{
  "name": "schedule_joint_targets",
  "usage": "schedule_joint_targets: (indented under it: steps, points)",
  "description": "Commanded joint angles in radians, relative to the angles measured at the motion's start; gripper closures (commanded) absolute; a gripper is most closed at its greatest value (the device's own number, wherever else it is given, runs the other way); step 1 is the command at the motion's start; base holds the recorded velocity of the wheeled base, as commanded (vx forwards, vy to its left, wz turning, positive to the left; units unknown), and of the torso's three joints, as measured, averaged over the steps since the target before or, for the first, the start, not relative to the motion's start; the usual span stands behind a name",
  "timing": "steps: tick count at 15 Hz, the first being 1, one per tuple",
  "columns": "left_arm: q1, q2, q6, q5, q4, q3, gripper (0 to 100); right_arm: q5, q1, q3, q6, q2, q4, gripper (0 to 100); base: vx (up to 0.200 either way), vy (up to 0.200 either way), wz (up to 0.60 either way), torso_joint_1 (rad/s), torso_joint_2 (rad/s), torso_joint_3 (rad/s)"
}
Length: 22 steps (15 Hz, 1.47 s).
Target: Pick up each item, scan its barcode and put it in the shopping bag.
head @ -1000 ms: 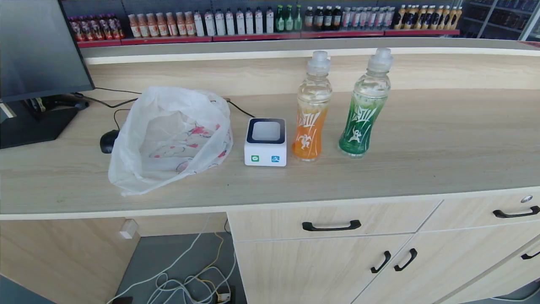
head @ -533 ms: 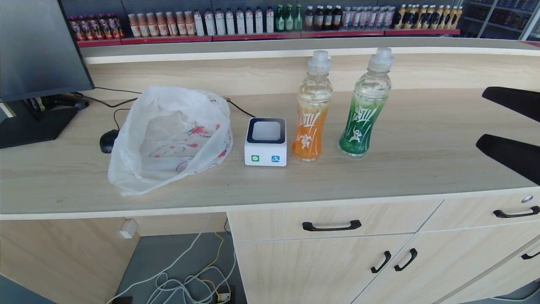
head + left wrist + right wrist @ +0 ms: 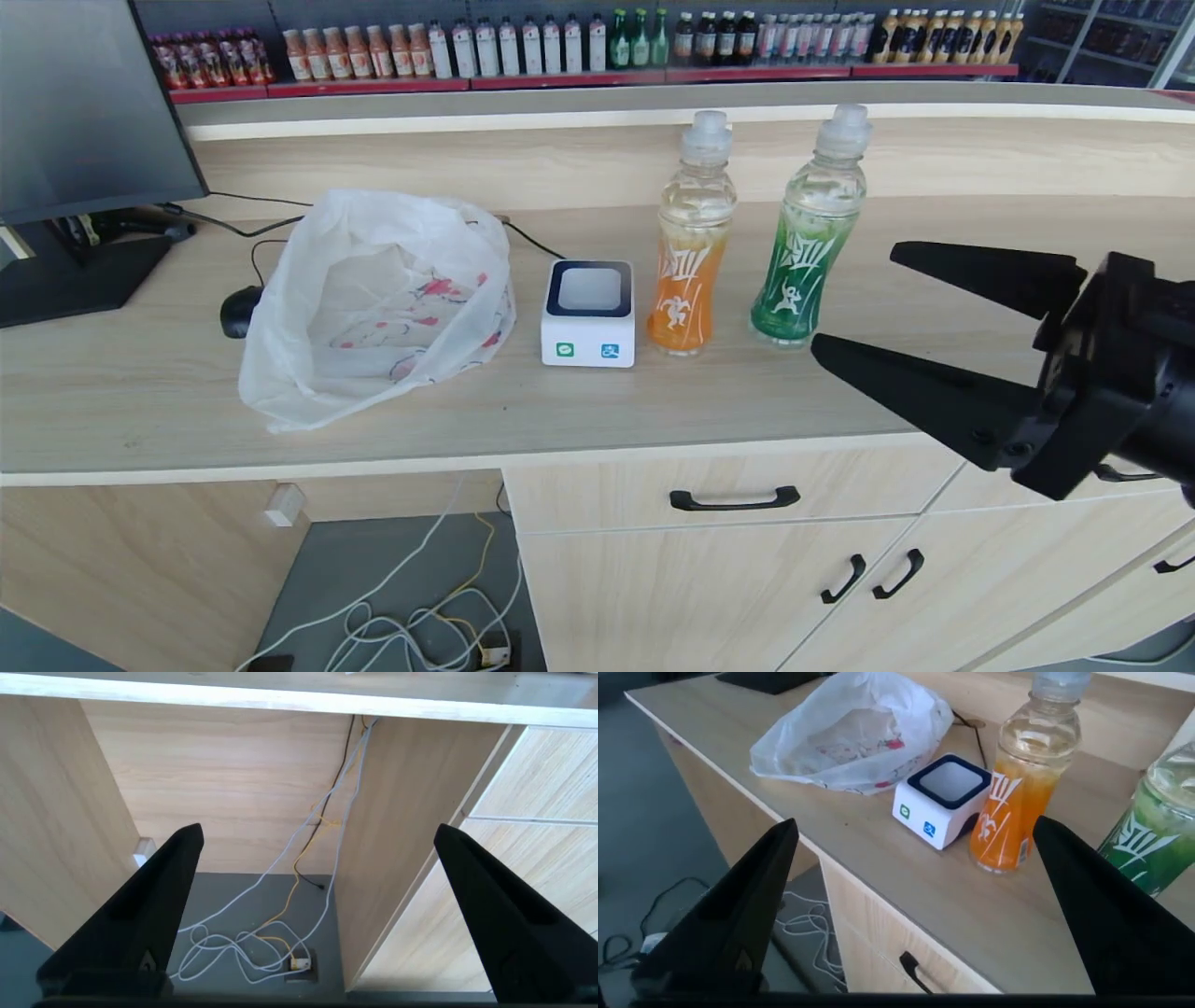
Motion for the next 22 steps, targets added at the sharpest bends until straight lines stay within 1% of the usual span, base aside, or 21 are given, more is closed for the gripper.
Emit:
schedule_joint_targets:
  steps: [1,2,4,5,6,7,9,11,13,15,17,18,21,22]
  points:
    - [0.001,0.0,0.0,0.0,0.001,0.0,0,-0.033,0.038,0.002,-0.006,0.027,-0.003,0,0.0,0.0,0.0,0.0,0.0,0.0]
    - [0.001,0.0,0.0,0.0,-0.001,0.0,0,-0.119,0.072,-0.014,-0.012,0.054,-0.023,0,0.0,0.0,0.0,0.0,0.0,0.0]
    - [0.001,0.0,0.0,0.0,-0.001,0.0,0,-0.255,0.13,-0.017,-0.01,0.108,-0.098,0,0.0,0.0,0.0,0.0,0.0,0.0]
    - [0.001,0.0,0.0,0.0,-0.001,0.0,0,-0.355,0.149,-0.014,-0.012,0.148,-0.178,0,0.0,0.0,0.0,0.0,0.0,0.0]
    - [0.001,0.0,0.0,0.0,0.001,0.0,0,-0.422,0.156,-0.012,-0.018,0.18,-0.244,0,0.0,0.0,0.0,0.0,0.0,0.0]
    - [0.001,0.0,0.0,0.0,-0.001,0.0,0,-0.465,0.166,-0.012,-0.019,0.2,-0.284,0,0.0,0.0,0.0,0.0,0.0,0.0]
    - [0.001,0.0,0.0,0.0,0.001,0.0,0,-0.589,0.173,-0.02,-0.022,0.275,-0.399,0,0.0,0.0,0.0,0.0,0.0,0.0]
    - [0.001,0.0,0.0,0.0,0.001,0.0,0,-0.695,0.202,-0.047,-0.027,0.326,-0.442,0,0.0,0.0,0.0,0.0,0.0,0.0]
    - [0.001,0.0,0.0,0.0,0.001,0.0,0,-0.712,0.212,-0.05,-0.042,0.347,-0.443,0,0.0,0.0,0.0,0.0,0.0,0.0]
    - [0.001,0.0,0.0,0.0,0.001,0.0,0,-0.711,0.247,-0.05,-0.093,0.369,-0.443,0,0.0,0.0,0.0,0.0,0.0,0.0]
    - [0.001,0.0,0.0,0.0,-0.001,0.0,0,-0.711,0.261,-0.055,-0.096,0.4,-0.458,0,0.0,0.0,0.0,0.0,0.0,0.0]
    - [0.001,0.0,0.0,0.0,0.001,0.0,0,-0.711,0.261,-0.057,-0.096,0.412,-0.472,0,0.0,0.0,0.0,0.0,0.0,0.0]
    - [0.001,0.0,0.0,0.0,-0.001,0.0,0,-0.701,0.258,-0.052,-0.07,0.499,-0.572,0,0.0,0.0,0.0,0.0,0.0,0.0]
    - [0.001,0.0,0.0,0.0,-0.001,0.0,0,-0.701,0.256,-0.064,-0.068,0.516,-0.573,0,0.0,0.0,0.0,0.0,0.0,0.0]
